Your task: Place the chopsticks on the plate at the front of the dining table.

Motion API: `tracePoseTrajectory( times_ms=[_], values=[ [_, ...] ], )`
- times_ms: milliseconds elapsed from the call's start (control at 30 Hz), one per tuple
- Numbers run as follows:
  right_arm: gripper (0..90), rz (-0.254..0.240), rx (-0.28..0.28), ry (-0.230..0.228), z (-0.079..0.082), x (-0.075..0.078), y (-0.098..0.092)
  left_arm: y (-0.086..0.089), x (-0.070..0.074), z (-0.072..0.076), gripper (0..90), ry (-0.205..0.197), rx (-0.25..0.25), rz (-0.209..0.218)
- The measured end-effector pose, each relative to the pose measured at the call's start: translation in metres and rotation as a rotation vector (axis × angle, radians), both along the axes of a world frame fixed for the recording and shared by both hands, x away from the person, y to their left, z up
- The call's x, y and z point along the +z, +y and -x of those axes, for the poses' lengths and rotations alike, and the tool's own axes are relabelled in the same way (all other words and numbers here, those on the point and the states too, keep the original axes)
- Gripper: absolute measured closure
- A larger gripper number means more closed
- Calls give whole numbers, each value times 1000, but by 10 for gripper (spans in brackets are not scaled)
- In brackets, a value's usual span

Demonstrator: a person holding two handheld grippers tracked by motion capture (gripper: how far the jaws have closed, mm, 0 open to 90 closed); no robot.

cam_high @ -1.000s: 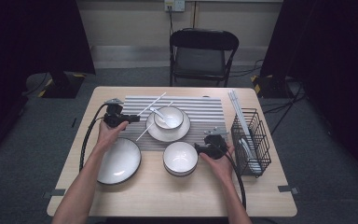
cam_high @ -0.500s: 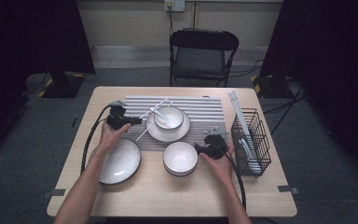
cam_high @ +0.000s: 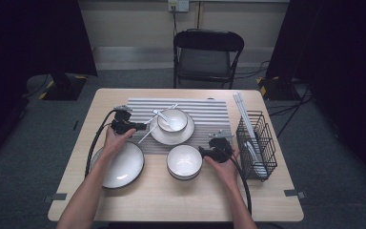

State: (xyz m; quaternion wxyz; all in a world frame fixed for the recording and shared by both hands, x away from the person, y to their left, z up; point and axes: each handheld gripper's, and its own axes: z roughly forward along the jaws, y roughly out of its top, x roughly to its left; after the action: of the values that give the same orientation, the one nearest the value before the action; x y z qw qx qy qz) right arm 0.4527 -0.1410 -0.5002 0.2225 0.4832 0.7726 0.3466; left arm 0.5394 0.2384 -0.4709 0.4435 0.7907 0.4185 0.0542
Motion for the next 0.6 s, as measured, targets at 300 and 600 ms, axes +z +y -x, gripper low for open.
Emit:
tracePoseTrajectory(
  times_ms=[300, 600],
  values=[
    [268, 0, 0, 0, 0, 0, 0, -4, -1, 0, 855, 10, -2, -12],
    [268, 0, 0, 0, 0, 0, 0, -6, -4, 0, 834, 15, -3, -17]
  ],
)
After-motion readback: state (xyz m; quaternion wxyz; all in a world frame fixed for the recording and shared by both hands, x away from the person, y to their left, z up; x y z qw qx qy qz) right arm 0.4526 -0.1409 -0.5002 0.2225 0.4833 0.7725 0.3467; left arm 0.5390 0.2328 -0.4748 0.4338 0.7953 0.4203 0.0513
